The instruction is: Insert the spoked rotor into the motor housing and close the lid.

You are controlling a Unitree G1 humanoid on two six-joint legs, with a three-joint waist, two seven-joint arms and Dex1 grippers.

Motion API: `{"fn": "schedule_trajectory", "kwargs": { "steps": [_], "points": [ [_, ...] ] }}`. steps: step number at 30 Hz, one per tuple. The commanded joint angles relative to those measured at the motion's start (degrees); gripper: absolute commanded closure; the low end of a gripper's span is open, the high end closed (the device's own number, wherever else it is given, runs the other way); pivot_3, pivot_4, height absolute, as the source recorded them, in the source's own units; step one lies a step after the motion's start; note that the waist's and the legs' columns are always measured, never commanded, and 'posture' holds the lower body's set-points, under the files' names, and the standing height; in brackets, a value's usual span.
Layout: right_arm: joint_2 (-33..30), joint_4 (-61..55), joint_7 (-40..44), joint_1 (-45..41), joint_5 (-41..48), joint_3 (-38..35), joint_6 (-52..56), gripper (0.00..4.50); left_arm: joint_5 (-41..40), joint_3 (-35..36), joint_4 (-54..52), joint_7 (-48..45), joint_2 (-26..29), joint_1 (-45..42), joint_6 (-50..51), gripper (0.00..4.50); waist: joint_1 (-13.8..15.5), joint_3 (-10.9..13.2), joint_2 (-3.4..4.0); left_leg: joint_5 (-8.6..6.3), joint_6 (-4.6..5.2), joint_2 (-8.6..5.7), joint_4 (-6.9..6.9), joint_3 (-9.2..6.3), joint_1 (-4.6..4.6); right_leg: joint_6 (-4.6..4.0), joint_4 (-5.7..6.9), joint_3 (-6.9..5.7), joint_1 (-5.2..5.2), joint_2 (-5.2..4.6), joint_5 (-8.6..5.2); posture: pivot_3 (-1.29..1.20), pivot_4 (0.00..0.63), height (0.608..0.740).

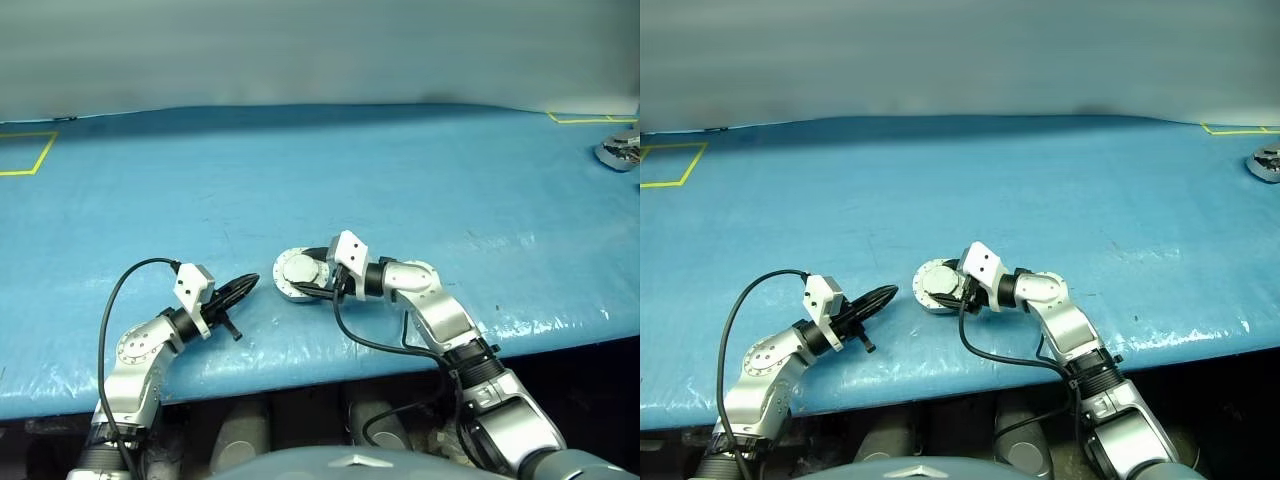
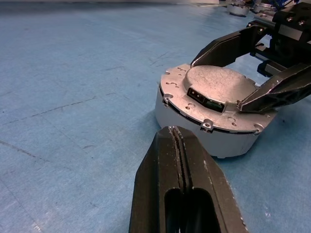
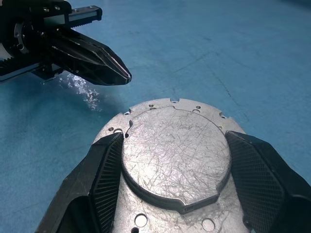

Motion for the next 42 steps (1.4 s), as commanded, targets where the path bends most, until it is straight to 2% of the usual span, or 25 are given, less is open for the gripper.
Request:
{"fn": "schedule_trajectory", "kwargs": {
  "steps": [1, 27, 33, 42],
  "points": [
    [-0.3, 0.03, 1.16, -1.16, -0.05, 0.14, -0.86, 1.49, 0.01, 0.16, -0.55, 0.01, -0.29, -0.21, -1.25, 4.5, 0.01, 0.0, 0.0, 0.0, 0.0, 0.0, 0.0, 0.0, 0.0, 0.0, 0.0, 0.0, 0.0, 0.0, 0.0, 0.0, 0.15, 0.74],
    [1.11, 11.08, 0.19, -2.76, -3.29, 1.3, -2.09, 1.49, -5.09, 1.46, -2.84, 0.24, -2.7, -1.1, 1.6, 4.5, -0.44, -0.11, -0.01, 0.02, 0.01, 0.09, 0.08, 0.07, 0.29, -0.02, 0.05, 0.0, 0.16, 0.04, 0.01, 0.0, 0.15, 0.74],
    [1.17, 10.55, 3.08, -2.38, -0.75, 1.03, 1.04, 1.49, -5.83, 1.48, -3.11, 0.52, -2.86, -0.85, 2.01, 4.5, -0.43, -0.17, 0.0, 0.02, 0.02, 0.12, 0.1, 0.07, 0.3, -0.03, 0.05, 0.0, 0.17, 0.06, 0.02, 0.0, 0.15, 0.74],
    [-1.11, 8.82, 3.1, -3.29, -3.79, 2.75, 1.02, 1.49, -5.69, 1.27, -3.17, 1.0, -2.67, -0.53, 1.84, 4.5, -0.32, -0.18, 0.0, 0.01, 0.01, 0.11, 0.04, 0.07, 0.27, -0.05, 0.04, 0.0, 0.14, 0.06, 0.01, 0.0, 0.15, 0.74]
  ]
}}
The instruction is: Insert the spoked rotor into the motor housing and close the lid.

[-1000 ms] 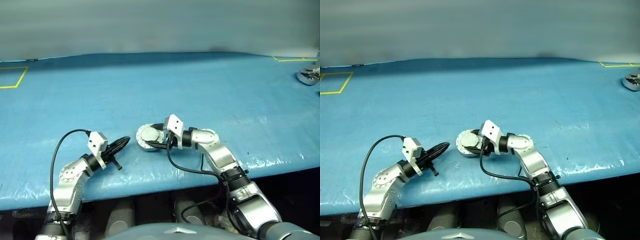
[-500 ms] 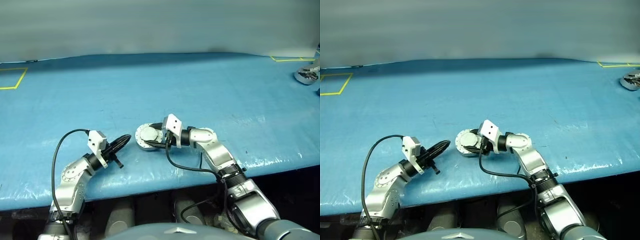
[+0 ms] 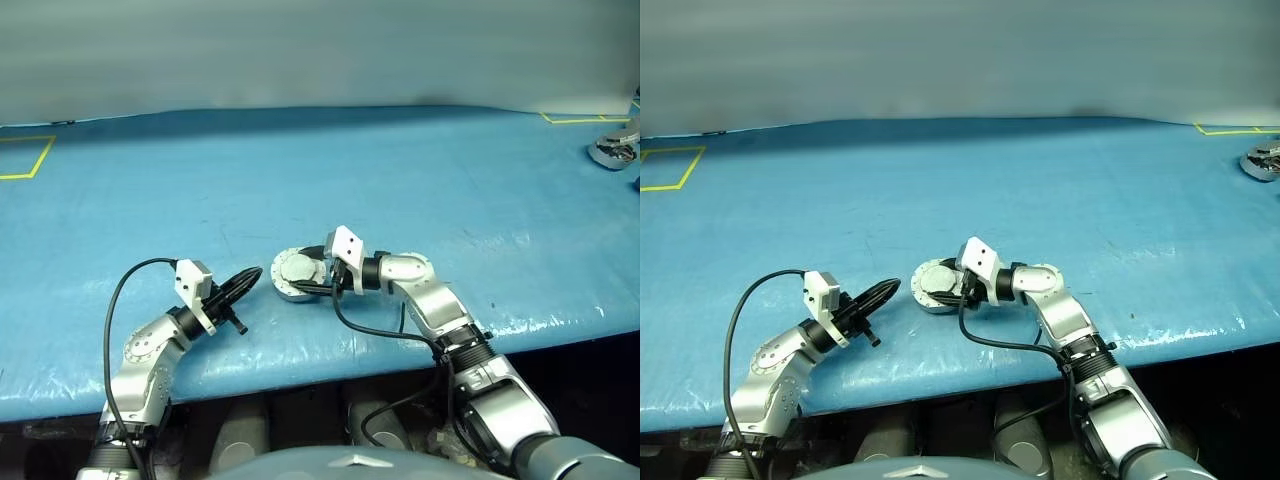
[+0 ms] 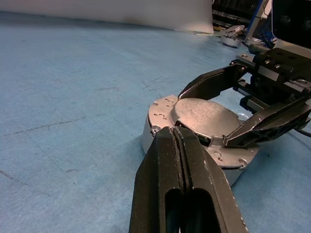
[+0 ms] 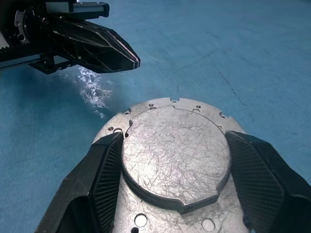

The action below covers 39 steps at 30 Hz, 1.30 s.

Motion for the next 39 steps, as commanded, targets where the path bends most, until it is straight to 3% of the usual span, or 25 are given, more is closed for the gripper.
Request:
{"fn": "schedule_trajectory", "kwargs": {
  "steps": [1, 17, 28, 39],
  "points": [
    [-1.94, 1.55, -0.58, 0.87, -3.69, 1.96, 2.12, 1.49, -0.55, 0.77, -2.82, 0.24, -0.02, -0.01, -0.16, 4.5, 0.04, 0.0, 0.0, 0.0, 0.0, 0.0, 0.0, 0.0, 0.0, 0.0, 0.0, 0.0, 0.0, 0.0, 0.0, 0.0, 0.15, 0.74],
    [-1.62, 4.89, -2.76, 1.27, -4.94, 3.09, 2.47, 1.49, -1.92, -0.66, -3.0, -0.22, -0.35, -2.44, 4.01, 4.5, 0.14, -0.25, 0.04, 0.0, 0.0, 0.01, 0.06, 0.0, 0.04, -0.01, -0.02, -0.01, 0.03, -0.01, 0.0, 0.0, 0.15, 0.74],
    [-1.79, 3.01, -4.28, 2.27, -5.04, 2.62, 2.41, 1.49, 5.94, -5.92, 0.93, -0.35, 0.9, -5.9, 3.55, 4.5, 0.14, -0.31, 0.11, 0.0, 0.0, 0.01, 0.03, 0.0, 0.04, -0.01, -0.03, -0.02, 0.03, 0.0, -0.01, 0.0, 0.15, 0.74],
    [-1.97, 2.2, -5.99, 2.58, -5.0, 2.06, 2.2, 1.49, 8.54, -6.63, 1.69, 0.77, 0.26, -4.5, 2.42, 4.5, 0.17, -0.39, 0.18, 0.0, 0.0, 0.02, 0.04, 0.0, 0.04, -0.01, -0.05, -0.01, 0.01, -0.01, -0.01, 0.0, 0.15, 0.74]
  ]
}}
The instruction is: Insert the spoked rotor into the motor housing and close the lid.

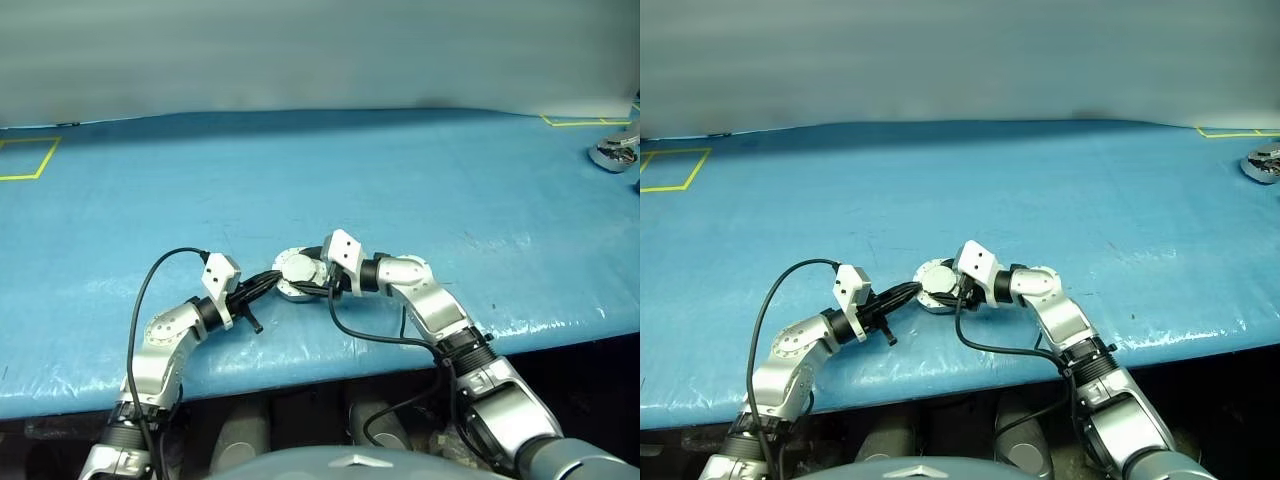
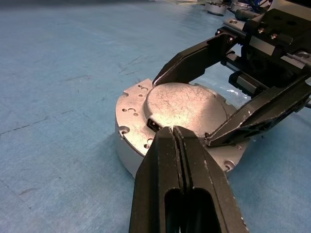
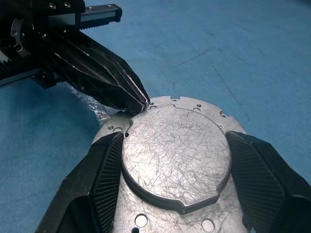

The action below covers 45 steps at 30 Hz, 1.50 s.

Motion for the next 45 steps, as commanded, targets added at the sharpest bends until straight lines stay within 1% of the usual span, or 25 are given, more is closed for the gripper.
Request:
{"fn": "schedule_trajectory", "kwargs": {
  "steps": [1, 6, 8, 10, 11, 13, 18, 21, 23, 25, 29, 33, 42, 45],
  "points": [
    [-1.51, 3.53, -1.85, 1.44, -3.5, 0.81, 2.66, 1.49, 1.69, -1.34, 0.1, 0.41, -0.22, 0.19, -0.76, 4.5, 0.03, -0.02, -0.01, 0.0, 0.0, 0.0, 0.0, 0.0, 0.0, 0.0, 0.0, 0.0, -0.01, 0.0, 0.0, 0.0, 0.15, 0.74],
    [-1.98, 3.07, -1.27, 1.25, -3.6, 1.3, 4.03, 1.49, 3.03, -2.5, 0.61, 0.82, -0.45, -0.12, -0.81, 4.5, 0.11, -0.11, 0.09, 0.0, -0.01, -0.01, 0.02, -0.01, 0.01, 0.0, -0.04, -0.01, -0.04, -0.02, 0.0, 0.0, 0.15, 0.74],
    [-2.07, 2.54, -1.41, 1.4, -3.5, 1.23, 4.33, 0.76, 3.18, -2.73, 0.65, 0.92, -0.47, -0.17, -0.83, 4.5, 0.17, -0.2, 0.14, -0.01, -0.01, -0.01, 0.02, 0.0, 0.01, 0.0, -0.06, -0.01, -0.11, -0.04, 0.0, 0.0, 0.15, 0.74],
    [-1.74, 1.48, -3.01, 1.83, -3.37, 0.27, 3.06, 0.16, 3.28, -2.94, 0.75, 1.0, -0.5, -0.32, -0.84, 4.5, 0.23, -0.21, 0.13, -0.01, -0.02, -0.02, 0.03, -0.01, 0.03, 0.0, -0.08, -0.03, -0.13, -0.07, -0.01, 0.0, 0.15, 0.74],
    [-1.49, 0.58, -4.08, 2.16, -3.13, -0.48, 2.2, 0.04, 3.39, -3.03, 0.84, 1.02, -0.52, -0.41, -0.93, 4.5, 0.28, -0.21, 0.13, -0.02, -0.03, -0.03, 0.03, -0.01, 0.03, 0.0, -0.08, -0.04, -0.13, -0.07, -0.01, 0.0, 0.15, 0.74],
    [-2.07, -3.32, -3.53, 3.29, -1.74, -1.33, 2.54, 0.04, 3.51, -3.14, 1.0, 1.09, -0.61, -0.56, -1.05, 4.5, 0.47, -0.21, 0.13, -0.02, -0.03, -0.03, 0.02, -0.02, 0.0, 0.0, -0.09, -0.05, -0.14, -0.07, -0.01, 0.0, 0.15, 0.74],
    [-3.8, -14.71, -2.33, 6.35, 2.79, -4.35, 7.16, 0.04, 3.57, -3.15, 1.28, 1.41, -0.9, -0.61, -1.42, 4.5, 1.38, -0.18, 0.15, -0.02, -0.03, -0.11, -0.05, -0.03, -0.3, 0.0, -0.1, -0.04, -0.14, -0.11, 0.0, 0.0, 0.15, 0.74],
    [-4.48, -20.13, -3.11, 7.88, 6.14, -7.66, 10.33, 0.04, 3.37, -3.01, 1.52, 1.7, -1.09, -0.44, -1.62, 4.5, 1.59, -0.15, 0.14, -0.03, -0.04, -0.12, -0.09, -0.03, -0.46, 0.0, -0.11, -0.04, -0.3, -0.11, -0.01, 0.0, 0.15, 0.74],
    [-4.22, -21.61, -3.36, 8.61, 9.41, -10.34, 13.12, 0.04, 3.36, -2.97, 1.62, 1.73, -1.14, -0.39, -1.76, 4.5, 1.62, -0.15, 0.13, -0.03, -0.04, -0.12, -0.1, -0.03, -0.58, 0.0, -0.11, -0.04, -0.43, -0.11, -0.01, 0.0, 0.15, 0.74],
    [-3.95, -21.4, -3.8, 9.4, 12.63, -13.03, 16.45, 0.04, 3.39, -2.83, 1.68, 1.87, -1.25, -0.3, -2.01, 4.5, 1.66, -0.14, 0.12, -0.03, -0.04, -0.12, -0.07, -0.03, -0.68, 0.0, -0.11, -0.04, -0.5, -0.11, 0.0, 0.0, 0.15, 0.74],
    [-3.16, -17.23, -6.81, 10.76, 15.22, -16.09, 22.98, 0.04, 3.48, -2.5, 2.27, 2.31, -1.7, -0.31, -2.71, 4.5, 1.69, -0.15, 0.12, -0.02, -0.03, -0.12, -0.02, -0.03, -0.84, 0.0, -0.11, -0.04, -0.65, -0.11, 0.0, 0.0, 0.15, 0.74],
    [-0.36, -14.36, -8.58, 12.12, 20.2, -18.98, 30.59, 0.04, 3.58, -2.47, 2.94, 2.41, -1.81, -0.47, -3.33, 4.5, 1.57, -0.14, 0.14, -0.02, -0.03, -0.12, -0.05, -0.02, -0.99, 0.01, -0.09, -0.04, -0.8, -0.1, 0.0, 0.0, 0.15, 0.74],
    [3.88, -13.18, -10.48, 13.7, 31.22, -24.52, 43.9, 0.04, 3.72, -2.09, 2.83, 2.71, -1.41, -0.27, -3.76, 4.5, 1.48, -0.15, 0.13, -0.02, -0.03, -0.11, -0.03, -0.05, -0.97, 0.01, -0.08, -0.05, -0.77, -0.08, 0.0, 0.0, 0.15, 0.74],
    [4.99, -12.79, -11.3, 13.71, 33.6, -25.9, 46.64, 0.04, 3.71, -1.99, 2.83, 2.68, -1.34, -0.13, -3.87, 4.5, 1.44, -0.15, 0.13, -0.02, -0.03, -0.11, -0.05, -0.06, -0.97, 0.01, -0.08, -0.05, -0.77, -0.07, 0.0, 0.0, 0.15, 0.74]
  ]
}}
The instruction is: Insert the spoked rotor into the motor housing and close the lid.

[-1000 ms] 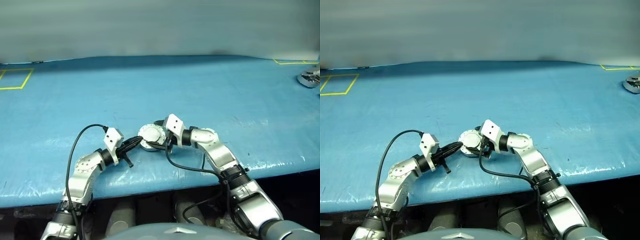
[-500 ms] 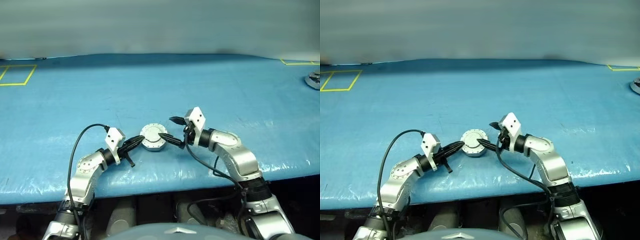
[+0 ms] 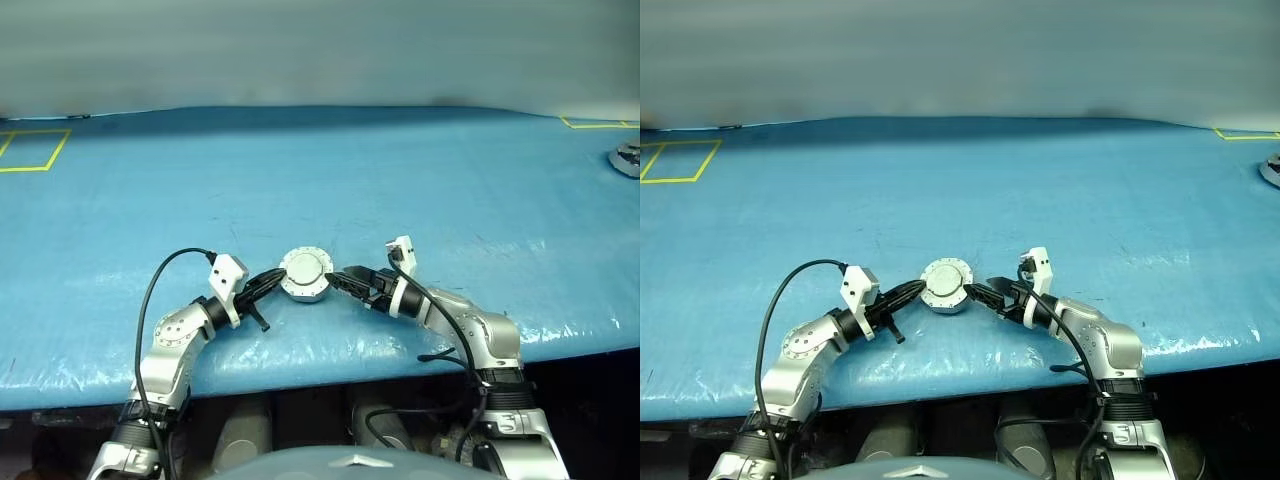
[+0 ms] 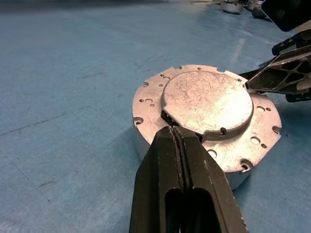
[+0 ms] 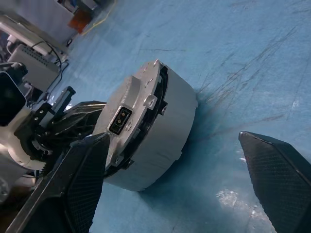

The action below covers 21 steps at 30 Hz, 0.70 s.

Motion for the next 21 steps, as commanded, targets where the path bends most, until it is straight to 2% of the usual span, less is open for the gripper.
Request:
{"fn": "schedule_trajectory", "kwargs": {
  "steps": [1, 4, 6, 13, 15, 18, 21],
  "points": [
    [1.17, 0.94, -1.06, 0.61, 3.07, -0.93, 3.34, 0.04, 1.24, -0.51, 0.66, 0.2, 0.47, 0.66, 0.41, 4.5, -0.01, 0.0, 0.0, 0.0, 0.0, 0.0, 0.0, 0.01, 0.0, 0.0, 0.0, 0.0, 0.0, 0.0, 0.0, 0.0, 0.15, 0.74],
    [2.41, 1.46, -2.15, 0.58, 4.57, -1.44, 4.64, 0.04, 1.31, -0.44, 0.57, 0.3, 0.52, 0.79, 0.32, 4.5, -0.08, -0.01, 0.01, 0.0, 0.0, 0.0, 0.0, 0.01, 0.0, 0.0, 0.0, 0.0, 0.0, 0.0, 0.0, 0.0, 0.15, 0.74],
    [3.02, 1.8, -2.67, 0.6, 5.02, -1.47, 5.04, 0.41, 1.35, -0.46, 0.47, 0.38, 0.53, 0.86, 0.32, 4.5, -0.1, -0.01, 0.01, 0.0, 0.0, 0.0, 0.0, 0.01, 0.01, 0.0, 0.0, 0.0, 0.01, 0.0, 0.0, 0.0, 0.15, 0.74],
    [3.8, 2.39, -3.62, 0.69, 5.94, -1.81, 5.58, 2.57, 1.56, -0.5, 0.26, 0.56, 0.79, 0.92, 0.28, 4.5, -0.18, -0.03, 0.03, 0.0, 0.0, 0.0, 0.01, 0.01, 0.01, 0.01, 0.01, 0.01, 0.01, 0.0, 0.0, 0.0, 0.15, 0.74],
    [3.81, 2.5, -3.82, 0.68, 6.03, -1.73, 5.48, 2.57, 1.6, -0.55, 0.26, 0.51, 0.85, 0.84, 0.31, 4.5, -0.27, -0.03, 0.03, 0.0, 0.0, 0.01, 0.02, 0.01, 0.05, 0.01, 0.03, 0.01, 0.04, 0.01, 0.0, 0.0, 0.15, 0.74],
    [3.88, 2.74, -3.46, 0.68, 6.62, -1.66, 5.36, 3.06, 1.74, -0.54, 0.38, 0.44, 0.89, 0.68, 0.25, 4.5, -0.32, -0.04, 0.04, 0.01, 0.01, 0.01, 0.04, 0.01, 0.06, 0.01, 0.05, 0.01, 0.05, 0.01, 0.0, 0.0, 0.15, 0.74],
    [4.02, 2.87, -3.9, 0.56, 6.9, -1.7, 5.08, 3.16, 1.86, -0.35, 0.54, 0.44, 0.82, 0.48, 0.07, 4.5, -0.29, -0.04, 0.05, 0.01, 0.01, 0.01, 0.07, 0.01, 0.07, 0.01, 0.05, 0.01, 0.07, 0.01, 0.0, 0.0, 0.15, 0.74]
  ]
}}
